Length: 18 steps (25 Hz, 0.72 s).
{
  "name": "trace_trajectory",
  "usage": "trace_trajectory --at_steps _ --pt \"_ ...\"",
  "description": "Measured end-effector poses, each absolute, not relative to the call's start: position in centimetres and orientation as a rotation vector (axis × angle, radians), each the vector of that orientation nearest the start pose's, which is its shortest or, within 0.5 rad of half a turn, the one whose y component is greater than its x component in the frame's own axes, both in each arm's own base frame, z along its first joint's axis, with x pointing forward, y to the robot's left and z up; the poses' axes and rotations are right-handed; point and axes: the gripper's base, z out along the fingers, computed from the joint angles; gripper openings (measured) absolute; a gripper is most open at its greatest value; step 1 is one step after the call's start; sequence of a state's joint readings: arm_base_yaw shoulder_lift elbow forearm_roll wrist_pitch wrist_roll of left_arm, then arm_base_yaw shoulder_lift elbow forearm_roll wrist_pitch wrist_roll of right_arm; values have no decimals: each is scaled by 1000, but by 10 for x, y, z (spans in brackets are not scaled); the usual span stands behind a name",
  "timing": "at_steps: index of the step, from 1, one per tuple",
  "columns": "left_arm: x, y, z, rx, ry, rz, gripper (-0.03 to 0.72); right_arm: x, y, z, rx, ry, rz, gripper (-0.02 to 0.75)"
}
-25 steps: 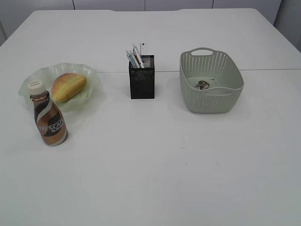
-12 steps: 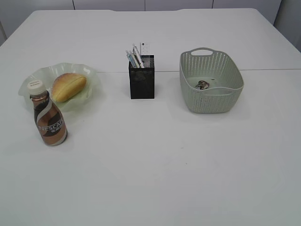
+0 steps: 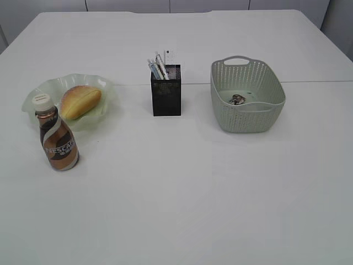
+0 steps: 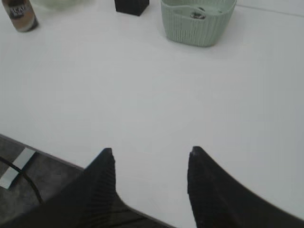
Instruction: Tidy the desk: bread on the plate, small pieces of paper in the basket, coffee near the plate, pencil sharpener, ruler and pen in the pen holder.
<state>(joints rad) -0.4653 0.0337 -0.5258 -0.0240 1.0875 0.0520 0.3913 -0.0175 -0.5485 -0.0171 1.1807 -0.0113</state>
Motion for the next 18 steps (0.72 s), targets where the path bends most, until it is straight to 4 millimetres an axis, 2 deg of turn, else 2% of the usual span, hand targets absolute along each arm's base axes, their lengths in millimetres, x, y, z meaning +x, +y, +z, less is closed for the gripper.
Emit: trace_trajectory --at_steps 7,18 --pt "-4 4 282 479 2026 -256 486 -10 -7 268 -424 2098 184 365" --pt "-4 4 282 469 2029 -259 486 -10 -7 268 -423 2096 179 365"
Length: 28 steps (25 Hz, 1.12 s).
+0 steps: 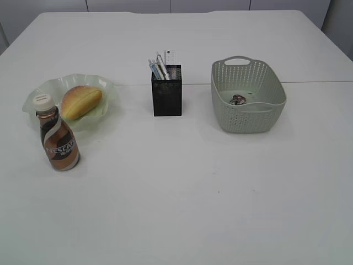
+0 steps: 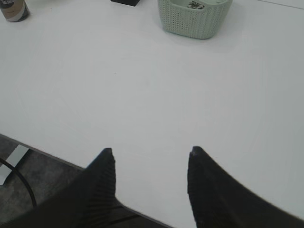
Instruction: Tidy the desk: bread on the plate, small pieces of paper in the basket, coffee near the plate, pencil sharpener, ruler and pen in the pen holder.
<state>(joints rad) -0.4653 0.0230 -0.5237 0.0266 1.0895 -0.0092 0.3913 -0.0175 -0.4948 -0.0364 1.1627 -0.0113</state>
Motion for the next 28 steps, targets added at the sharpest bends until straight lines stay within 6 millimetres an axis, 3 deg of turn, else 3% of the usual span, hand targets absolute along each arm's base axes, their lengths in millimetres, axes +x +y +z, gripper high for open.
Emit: trace_trajectory --at_steps 4,9,14,28 --pt "-4 4 282 393 2041 -214 486 -10 -7 268 -369 2105 149 365" --pt "-5 3 282 153 2065 -71 486 -11 -5 268 -167 2127 37 365" --pt "-7 2 282 -46 2062 47 486 -11 -4 268 -103 2131 2 365" --pt "-7 2 282 -46 2062 47 480 -11 -4 268 -101 2131 0 365"
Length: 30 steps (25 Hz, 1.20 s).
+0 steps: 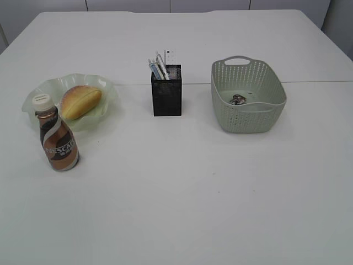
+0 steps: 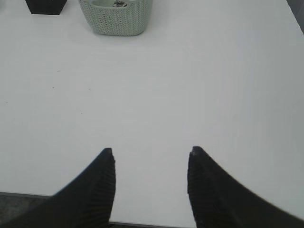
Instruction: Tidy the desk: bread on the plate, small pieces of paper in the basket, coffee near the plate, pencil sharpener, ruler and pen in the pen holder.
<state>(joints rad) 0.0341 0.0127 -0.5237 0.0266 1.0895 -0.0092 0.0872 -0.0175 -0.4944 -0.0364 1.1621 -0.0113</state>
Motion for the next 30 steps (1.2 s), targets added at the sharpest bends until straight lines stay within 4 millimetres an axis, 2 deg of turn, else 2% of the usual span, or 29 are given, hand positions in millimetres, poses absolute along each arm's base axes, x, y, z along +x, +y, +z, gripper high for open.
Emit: trace_trajectory --at_steps 13,30 --pt "-7 -2 282 -43 2062 -6 444 -11 -4 268 -101 2125 1 365" --pt "-7 -2 282 -43 2062 -6 442 -11 -4 268 -101 2125 1 365"
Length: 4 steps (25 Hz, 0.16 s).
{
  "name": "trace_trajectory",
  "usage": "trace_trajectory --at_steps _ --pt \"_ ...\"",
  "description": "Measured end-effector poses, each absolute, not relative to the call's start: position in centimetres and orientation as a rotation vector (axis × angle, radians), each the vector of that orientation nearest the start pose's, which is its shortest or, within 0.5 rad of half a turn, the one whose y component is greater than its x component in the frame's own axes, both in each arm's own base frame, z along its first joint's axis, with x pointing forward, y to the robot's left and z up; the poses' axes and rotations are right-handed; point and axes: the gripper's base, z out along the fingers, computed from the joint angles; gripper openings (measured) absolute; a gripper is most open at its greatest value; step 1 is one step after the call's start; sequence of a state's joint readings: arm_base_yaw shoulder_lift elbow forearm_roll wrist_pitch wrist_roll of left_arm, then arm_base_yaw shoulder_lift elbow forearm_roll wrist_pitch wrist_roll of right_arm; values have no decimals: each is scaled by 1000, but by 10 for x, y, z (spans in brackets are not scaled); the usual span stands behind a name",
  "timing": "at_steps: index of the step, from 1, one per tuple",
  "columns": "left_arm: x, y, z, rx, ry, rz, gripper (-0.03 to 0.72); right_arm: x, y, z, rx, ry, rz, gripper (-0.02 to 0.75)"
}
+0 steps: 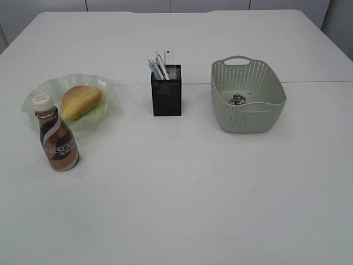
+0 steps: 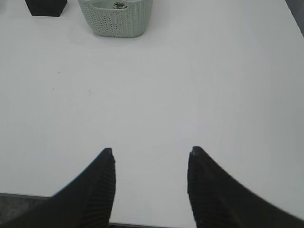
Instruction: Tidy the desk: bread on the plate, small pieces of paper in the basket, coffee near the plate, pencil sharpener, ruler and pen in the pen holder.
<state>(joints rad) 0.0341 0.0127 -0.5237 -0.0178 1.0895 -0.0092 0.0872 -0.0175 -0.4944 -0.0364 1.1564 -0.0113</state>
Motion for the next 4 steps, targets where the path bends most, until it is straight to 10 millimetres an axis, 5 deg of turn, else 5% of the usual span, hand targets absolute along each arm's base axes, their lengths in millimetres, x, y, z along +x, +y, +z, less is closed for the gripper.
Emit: trace_trajectory --at_steps 4 --pt "-7 -2 282 -43 2062 -6 442 -11 -4 268 -101 2125 1 365"
